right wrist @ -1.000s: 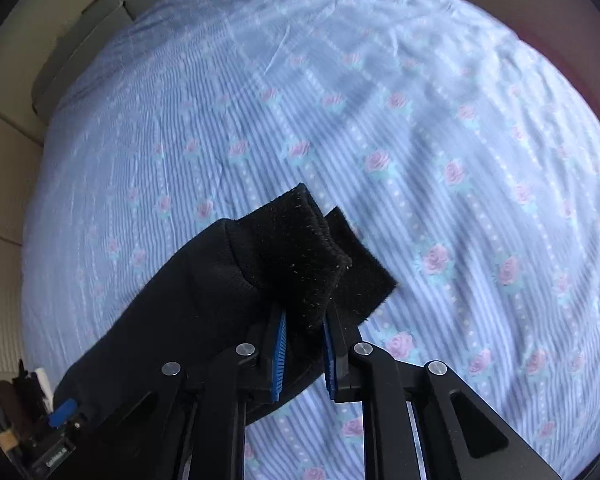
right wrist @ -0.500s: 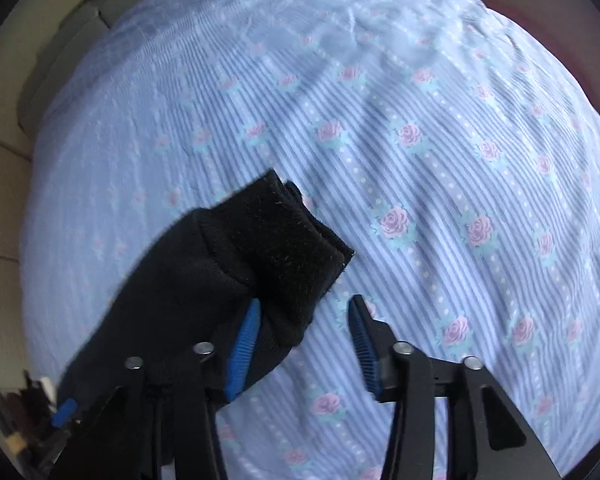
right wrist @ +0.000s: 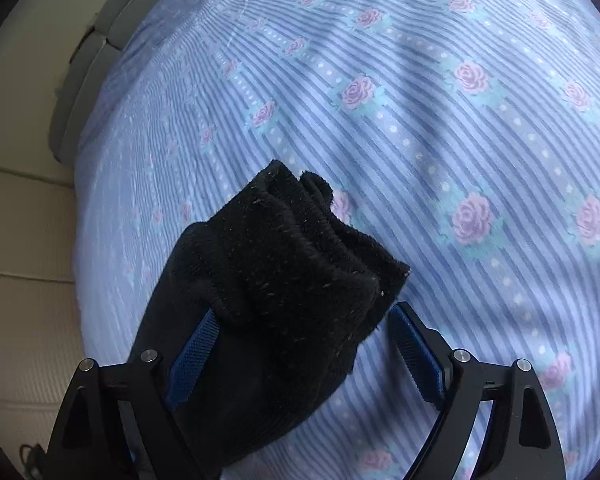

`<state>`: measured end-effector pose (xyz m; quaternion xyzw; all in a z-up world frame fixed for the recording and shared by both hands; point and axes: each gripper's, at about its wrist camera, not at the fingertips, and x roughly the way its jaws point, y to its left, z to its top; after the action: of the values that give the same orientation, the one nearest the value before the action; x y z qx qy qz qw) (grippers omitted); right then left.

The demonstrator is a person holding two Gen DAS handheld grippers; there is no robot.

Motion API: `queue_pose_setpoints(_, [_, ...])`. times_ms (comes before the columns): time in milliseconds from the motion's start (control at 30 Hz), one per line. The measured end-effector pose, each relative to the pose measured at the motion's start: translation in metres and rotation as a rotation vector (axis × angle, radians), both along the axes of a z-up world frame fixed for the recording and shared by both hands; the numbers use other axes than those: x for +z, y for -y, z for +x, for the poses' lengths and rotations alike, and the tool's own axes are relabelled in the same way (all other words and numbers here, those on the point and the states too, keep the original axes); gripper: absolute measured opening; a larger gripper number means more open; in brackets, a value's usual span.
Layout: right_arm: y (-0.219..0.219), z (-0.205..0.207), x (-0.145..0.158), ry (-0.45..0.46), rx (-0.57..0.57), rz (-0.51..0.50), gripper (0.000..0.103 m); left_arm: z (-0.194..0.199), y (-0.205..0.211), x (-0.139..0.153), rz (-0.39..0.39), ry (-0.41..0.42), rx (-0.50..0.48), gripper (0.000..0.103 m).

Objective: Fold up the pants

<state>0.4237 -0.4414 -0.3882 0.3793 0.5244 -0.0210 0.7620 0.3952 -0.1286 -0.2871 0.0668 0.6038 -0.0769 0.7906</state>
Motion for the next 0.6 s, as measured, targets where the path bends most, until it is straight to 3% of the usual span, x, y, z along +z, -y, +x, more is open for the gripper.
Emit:
queue_pose_setpoints(133, [-0.005,0.01,-0.002,0.06,-0.004,0.009,0.088,-0.004,0.0,-0.001,0.019,0.007,-0.014,0.068])
queue_pose_setpoints(167, [-0.004,0.013,-0.004,0.059,-0.009,0.007,0.081,-0.004,0.0,-0.002,0.017,0.004,-0.011,0.068])
queue_pose_setpoints(200, [-0.004,0.015,-0.005,0.059,-0.015,0.003,0.064,-0.003,-0.001,-0.002,0.015,0.003,-0.007,0.068])
queue_pose_setpoints(267, [-0.001,0.013,-0.005,0.084,-0.017,0.07,0.046,-0.003,-0.001,-0.003,0.015,0.0,-0.001,0.068])
queue_pose_setpoints(433, [-0.007,0.013,0.013,0.072,-0.045,0.051,0.033,-0.003,-0.006,-0.002,0.004,0.01,0.013,0.068])
queue_pose_setpoints(600, [-0.03,-0.005,0.075,0.13,-0.016,-0.109,0.031,-0.002,-0.028,-0.001,-0.027,0.001,0.076,0.068])
